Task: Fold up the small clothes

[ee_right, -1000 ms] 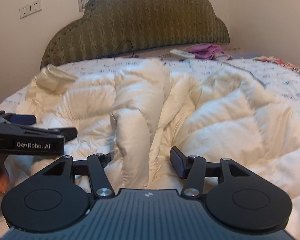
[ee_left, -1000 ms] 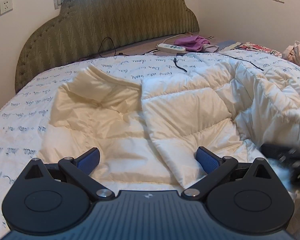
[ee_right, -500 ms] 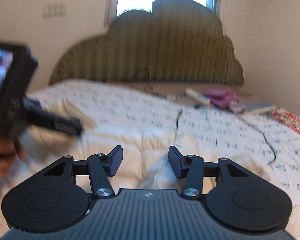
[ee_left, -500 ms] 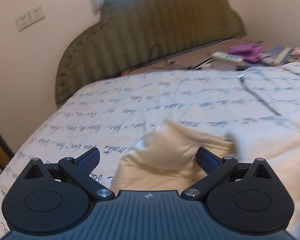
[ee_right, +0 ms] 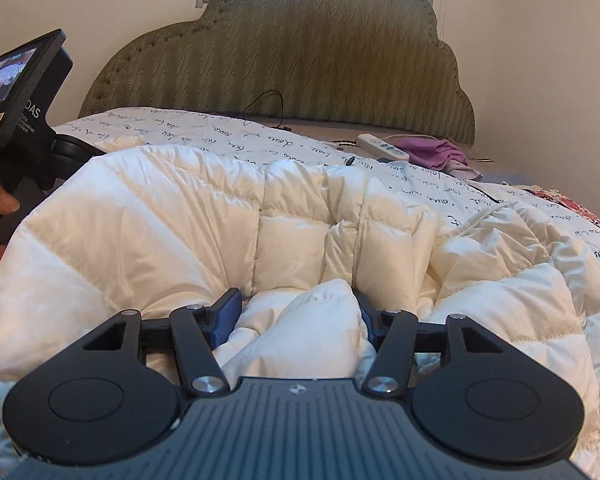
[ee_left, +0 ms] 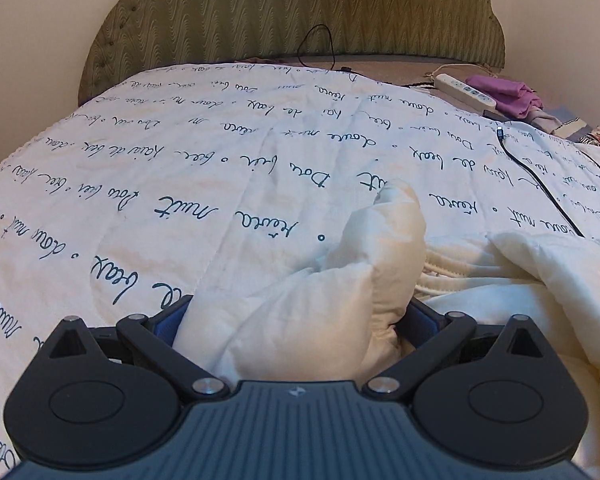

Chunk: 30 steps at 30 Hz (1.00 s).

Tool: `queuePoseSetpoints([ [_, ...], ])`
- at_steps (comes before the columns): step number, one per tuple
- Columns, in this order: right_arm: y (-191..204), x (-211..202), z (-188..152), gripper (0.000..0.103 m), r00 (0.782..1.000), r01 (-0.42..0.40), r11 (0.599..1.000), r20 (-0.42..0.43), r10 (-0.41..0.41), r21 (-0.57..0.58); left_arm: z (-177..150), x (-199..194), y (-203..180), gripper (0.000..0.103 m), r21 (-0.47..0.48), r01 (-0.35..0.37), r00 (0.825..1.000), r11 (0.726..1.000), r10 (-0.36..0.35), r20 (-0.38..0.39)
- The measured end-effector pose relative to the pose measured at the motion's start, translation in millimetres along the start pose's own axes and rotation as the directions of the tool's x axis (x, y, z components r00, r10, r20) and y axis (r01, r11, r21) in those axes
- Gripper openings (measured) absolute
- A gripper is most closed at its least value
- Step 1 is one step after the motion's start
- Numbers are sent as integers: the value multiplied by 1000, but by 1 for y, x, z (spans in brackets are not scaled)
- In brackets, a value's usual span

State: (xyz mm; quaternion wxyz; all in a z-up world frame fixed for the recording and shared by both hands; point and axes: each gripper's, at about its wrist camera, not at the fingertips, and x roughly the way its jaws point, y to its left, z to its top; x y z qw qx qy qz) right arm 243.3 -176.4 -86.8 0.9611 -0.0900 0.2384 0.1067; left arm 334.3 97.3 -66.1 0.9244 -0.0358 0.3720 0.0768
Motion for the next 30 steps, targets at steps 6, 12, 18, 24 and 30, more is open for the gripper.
queuePoseSetpoints([
  [6, 1, 2, 0, 63, 1000, 14, 1000, 8, -14, -17, -3, 2, -6, 103, 27, -25, 999, 999, 24, 26],
  [12, 4, 2, 0, 63, 1000, 23, 999, 9, -23, -25, -4, 3, -5, 103, 23, -20, 999, 1000, 19, 34],
  [18, 6, 3, 0, 64, 999, 35, 999, 13, -35, -28, -5, 2, -4, 103, 22, -20, 999, 1000, 19, 37],
  [24, 7, 4, 0, 69, 998, 58, 998, 17, -58, -26, 8, -13, 23, 103, -36, 98, 993, 995, -100, -62],
  [30, 8, 4, 0, 73, 997, 79, 997, 27, -79, -22, 14, -49, 94, 103, -186, 233, 970, 955, -242, -25],
])
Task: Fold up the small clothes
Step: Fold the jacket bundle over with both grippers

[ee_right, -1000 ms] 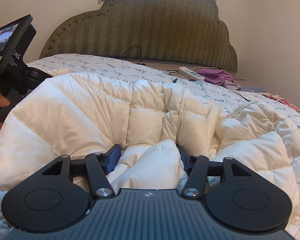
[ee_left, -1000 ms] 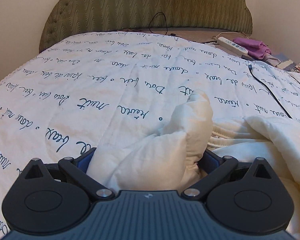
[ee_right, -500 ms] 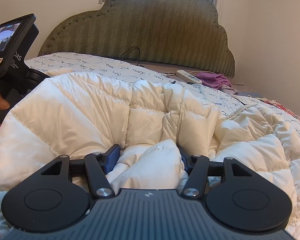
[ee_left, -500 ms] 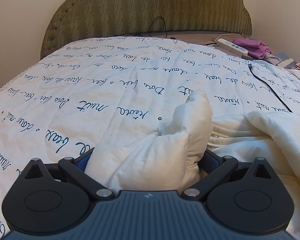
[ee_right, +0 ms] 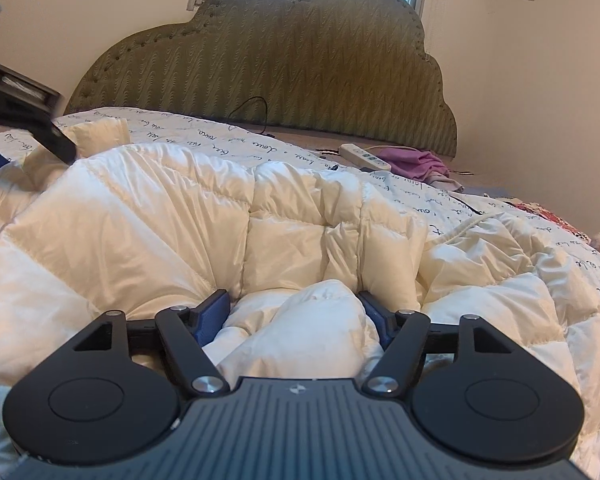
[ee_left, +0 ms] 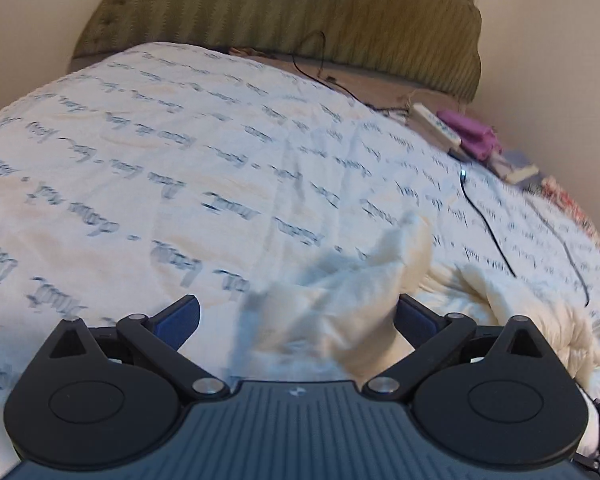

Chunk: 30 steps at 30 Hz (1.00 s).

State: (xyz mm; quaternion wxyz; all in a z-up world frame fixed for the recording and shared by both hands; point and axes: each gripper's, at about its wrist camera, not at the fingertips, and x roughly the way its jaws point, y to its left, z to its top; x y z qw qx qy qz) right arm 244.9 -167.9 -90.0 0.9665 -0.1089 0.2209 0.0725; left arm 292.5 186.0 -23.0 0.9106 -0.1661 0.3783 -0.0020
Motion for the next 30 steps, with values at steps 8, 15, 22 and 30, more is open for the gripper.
queuePoseSetpoints([
  [8, 2, -20, 5, 77, 998, 60, 998, 34, -60, 8, -1, 0, 54, 103, -134, 260, 952, 956, -277, -132],
  [15, 84, -112, 12, 103, 971, 49, 949, 239, 28, -311, 0, 18, 54, 103, -216, 453, 853, 865, -490, -177],
  [22, 180, -143, -26, 102, 971, -65, 714, 122, 207, -698, 5, 50, 31, 103, -178, 436, 846, 882, -469, -253],
  [30, 210, -121, -27, 89, 981, 13, 685, 143, 134, -728, 12, 63, 32, 85, -219, 449, 842, 866, -492, -221],
])
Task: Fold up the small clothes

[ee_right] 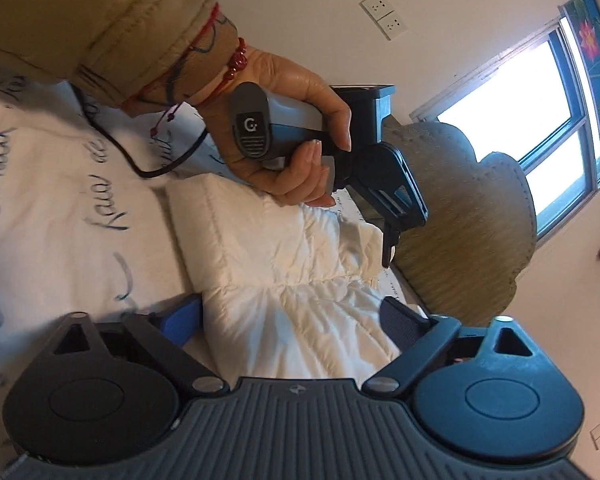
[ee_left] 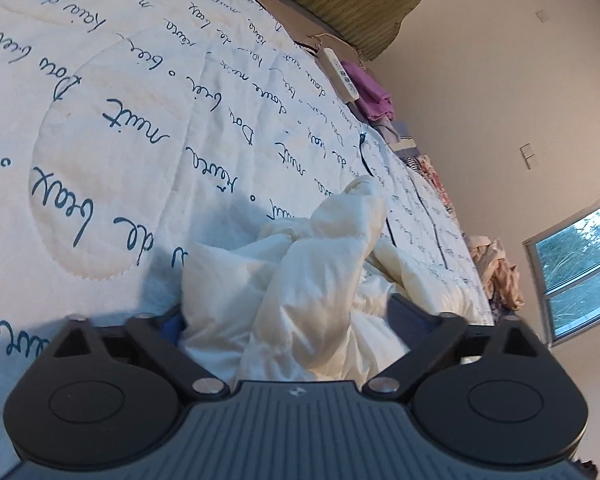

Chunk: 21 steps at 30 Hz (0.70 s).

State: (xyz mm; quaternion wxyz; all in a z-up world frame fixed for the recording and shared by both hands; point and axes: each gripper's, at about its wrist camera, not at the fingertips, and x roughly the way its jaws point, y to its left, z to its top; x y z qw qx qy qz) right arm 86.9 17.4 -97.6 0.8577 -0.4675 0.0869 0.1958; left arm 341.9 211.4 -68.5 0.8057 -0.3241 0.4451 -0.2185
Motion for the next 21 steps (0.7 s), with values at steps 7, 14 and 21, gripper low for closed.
queuePoseSetpoints([
  [7, 12, 25, 14, 20, 998, -68, 997, 11, 68, 33, 0, -6, 8, 28, -95, -28, 1000, 995, 28, -6],
  [14, -39, -13, 10, 11, 992, -103, 966, 99, 81, 238, -4, -44, -26, 18, -114, 8, 994, 993, 4, 111],
  [21, -108, -53, -6, 11, 972, -205, 826, 206, 111, 525, -16, -79, -81, 18, -119, 59, 976, 991, -33, 216],
])
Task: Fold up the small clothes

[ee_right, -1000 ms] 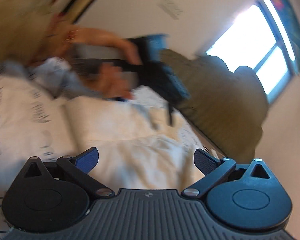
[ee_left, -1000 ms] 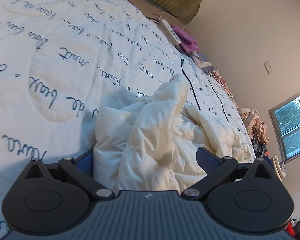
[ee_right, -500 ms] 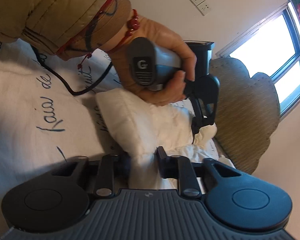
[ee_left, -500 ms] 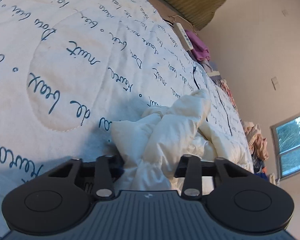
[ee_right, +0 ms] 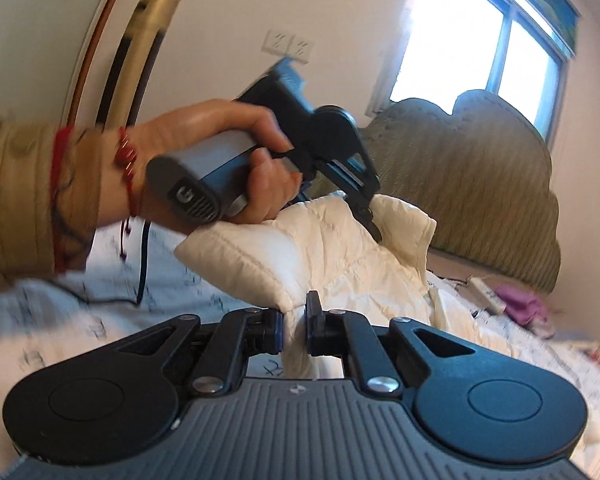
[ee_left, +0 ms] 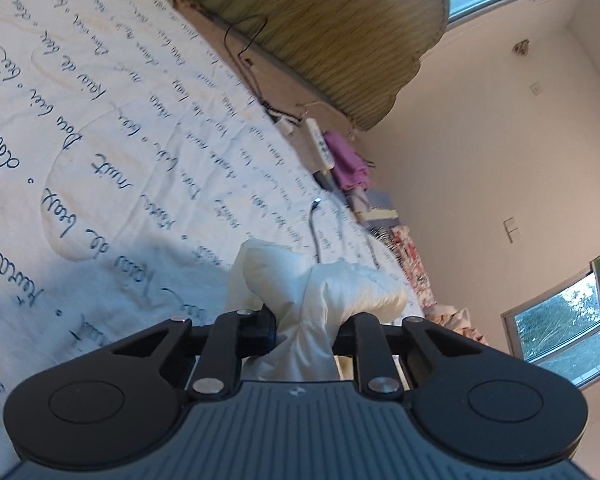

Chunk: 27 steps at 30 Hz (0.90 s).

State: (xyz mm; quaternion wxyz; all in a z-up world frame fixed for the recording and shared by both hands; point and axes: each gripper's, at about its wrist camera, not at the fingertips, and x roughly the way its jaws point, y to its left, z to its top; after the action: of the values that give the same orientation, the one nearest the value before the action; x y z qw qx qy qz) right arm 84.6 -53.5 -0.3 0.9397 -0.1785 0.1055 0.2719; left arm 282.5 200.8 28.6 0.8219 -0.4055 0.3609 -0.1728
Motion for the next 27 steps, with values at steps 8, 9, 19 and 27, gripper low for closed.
queuePoseSetpoints([
  [8, -78, -61, -4, 11, 992, 3, 962, 122, -38, 272, -22, -1, -93, 18, 93, 44, 998, 995, -48, 45],
  [9, -87, -68, -7, 11, 990, 16, 957, 131, -56, 291, -25, 3, -103, 18, 109, 41, 998, 993, -46, 48],
  [19, -183, -111, -70, 11, 968, 113, 836, 132, -216, 537, -82, 79, -203, 18, 285, 9, 1000, 958, -13, 10],
  [27, -250, -124, -158, 11, 969, 78, 593, 77, -233, 801, -140, 175, -243, 18, 381, -26, 991, 924, 75, -115],
])
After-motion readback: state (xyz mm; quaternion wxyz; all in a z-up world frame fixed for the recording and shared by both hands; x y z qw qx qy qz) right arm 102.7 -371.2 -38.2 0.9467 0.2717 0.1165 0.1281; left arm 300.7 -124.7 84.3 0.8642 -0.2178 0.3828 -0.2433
